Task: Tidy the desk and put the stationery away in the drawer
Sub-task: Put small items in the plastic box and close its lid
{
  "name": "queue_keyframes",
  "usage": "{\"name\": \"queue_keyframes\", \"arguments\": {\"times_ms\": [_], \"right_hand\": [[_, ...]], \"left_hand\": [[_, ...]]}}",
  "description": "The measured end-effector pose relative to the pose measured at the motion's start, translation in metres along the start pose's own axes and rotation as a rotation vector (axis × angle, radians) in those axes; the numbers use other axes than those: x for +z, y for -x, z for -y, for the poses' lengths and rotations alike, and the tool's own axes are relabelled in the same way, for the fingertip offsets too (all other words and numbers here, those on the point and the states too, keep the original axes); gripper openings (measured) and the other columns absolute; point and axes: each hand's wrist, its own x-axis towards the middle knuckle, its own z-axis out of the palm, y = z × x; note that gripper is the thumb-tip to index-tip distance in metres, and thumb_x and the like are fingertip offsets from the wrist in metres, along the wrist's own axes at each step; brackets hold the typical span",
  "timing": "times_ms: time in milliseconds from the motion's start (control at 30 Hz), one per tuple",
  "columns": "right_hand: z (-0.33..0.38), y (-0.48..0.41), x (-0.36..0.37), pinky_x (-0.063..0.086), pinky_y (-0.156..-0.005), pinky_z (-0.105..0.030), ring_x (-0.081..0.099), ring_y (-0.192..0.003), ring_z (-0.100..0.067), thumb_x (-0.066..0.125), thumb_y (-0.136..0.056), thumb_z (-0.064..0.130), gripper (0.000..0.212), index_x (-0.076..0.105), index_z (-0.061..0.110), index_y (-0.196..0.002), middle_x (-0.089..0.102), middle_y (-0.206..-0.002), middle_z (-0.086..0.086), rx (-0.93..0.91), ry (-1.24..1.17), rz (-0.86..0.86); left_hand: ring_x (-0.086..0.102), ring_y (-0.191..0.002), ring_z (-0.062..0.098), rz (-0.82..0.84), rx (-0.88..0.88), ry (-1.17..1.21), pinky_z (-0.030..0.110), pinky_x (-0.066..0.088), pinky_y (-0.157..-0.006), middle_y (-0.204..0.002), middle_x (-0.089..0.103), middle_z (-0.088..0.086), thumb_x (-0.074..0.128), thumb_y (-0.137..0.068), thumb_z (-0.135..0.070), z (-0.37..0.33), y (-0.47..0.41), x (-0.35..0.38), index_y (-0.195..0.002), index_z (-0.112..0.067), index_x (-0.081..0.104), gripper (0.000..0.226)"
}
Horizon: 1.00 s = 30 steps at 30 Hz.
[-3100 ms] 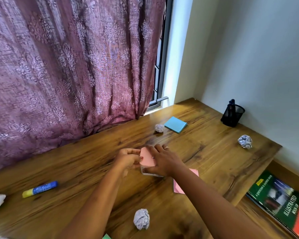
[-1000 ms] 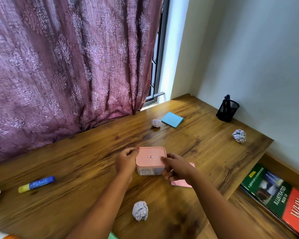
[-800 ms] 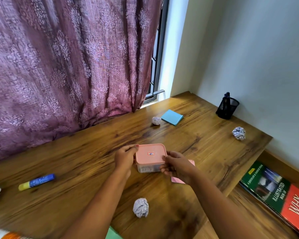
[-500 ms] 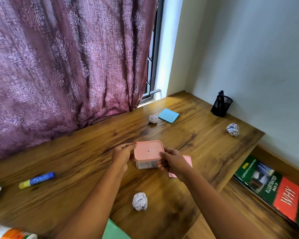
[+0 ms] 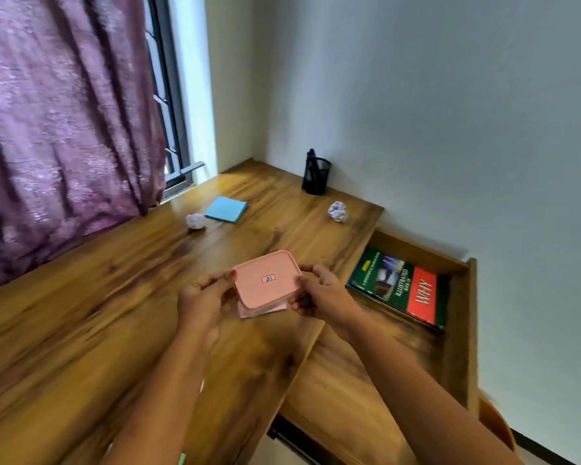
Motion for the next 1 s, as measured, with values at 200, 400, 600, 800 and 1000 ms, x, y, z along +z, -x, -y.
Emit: {"name": "queue_keyframes", "arguments": {"times_ms": [200, 400, 600, 800, 1000], "right_hand": [[-0.019, 0.05, -0.096, 0.047, -0.053, -0.024, 0.056, -0.054, -0.014, 0.044, -0.101, 0.02, 0.014, 0.055, 0.016, -0.108, 0.062, -0.067, -0.006, 0.011, 0.102, -0.139], [-0.066, 0.085, -0.179, 0.046, -0.052, -0.023, 0.056, -0.057, -0.014, 0.039, -0.101, 0.015, 0.017, 0.054, 0.013, -0.109, 0.061, -0.069, -0.008, 0.107, 0.216, -0.12], [-0.101, 0.094, -0.224, 0.05, -0.058, -0.021, 0.06, -0.074, -0.014, 0.059, -0.092, 0.01, 0.035, 0.05, 0.016, -0.125, 0.064, -0.093, -0.009, 0.172, 0.365, 0.03], [-0.115, 0.066, -0.227, 0.049, -0.061, -0.024, 0.058, -0.076, -0.015, 0.059, -0.089, 0.001, 0.052, 0.043, 0.013, -0.136, 0.061, -0.093, -0.008, 0.196, 0.422, 0.13], [-0.135, 0.033, -0.227, 0.054, -0.071, -0.031, 0.062, -0.091, -0.022, 0.061, -0.085, 0.002, 0.061, 0.04, 0.017, -0.14, 0.059, -0.102, -0.009, 0.238, 0.502, 0.138]], "left_hand": [[0.068, -0.085, 0.026, 0.057, -0.075, -0.075, 0.041, 0.058, -0.077, -0.091, 0.07, 0.014, 0.068, -0.083, -0.002, 0.057, 0.062, 0.066, -0.087, -0.003, 0.065, 0.005], [0.067, -0.079, 0.019, 0.007, -0.135, -0.134, 0.025, 0.051, -0.056, -0.087, 0.07, 0.011, 0.066, -0.086, -0.005, 0.14, 0.123, 0.115, -0.083, -0.007, 0.064, 0.004], [0.068, -0.086, 0.022, -0.154, -0.21, -0.203, 0.026, 0.056, -0.06, -0.096, 0.07, 0.01, 0.069, -0.084, -0.007, 0.205, 0.15, 0.13, -0.098, -0.005, 0.065, 0.015], [0.066, -0.082, 0.02, -0.285, -0.227, -0.244, 0.027, 0.058, -0.063, -0.096, 0.069, 0.01, 0.069, -0.084, -0.006, 0.218, 0.141, 0.134, -0.097, -0.006, 0.064, 0.015], [0.064, -0.081, 0.019, -0.365, -0.255, -0.308, 0.03, 0.057, -0.073, -0.092, 0.066, 0.009, 0.067, -0.084, -0.001, 0.23, 0.111, 0.139, -0.096, -0.002, 0.065, 0.012]]}}
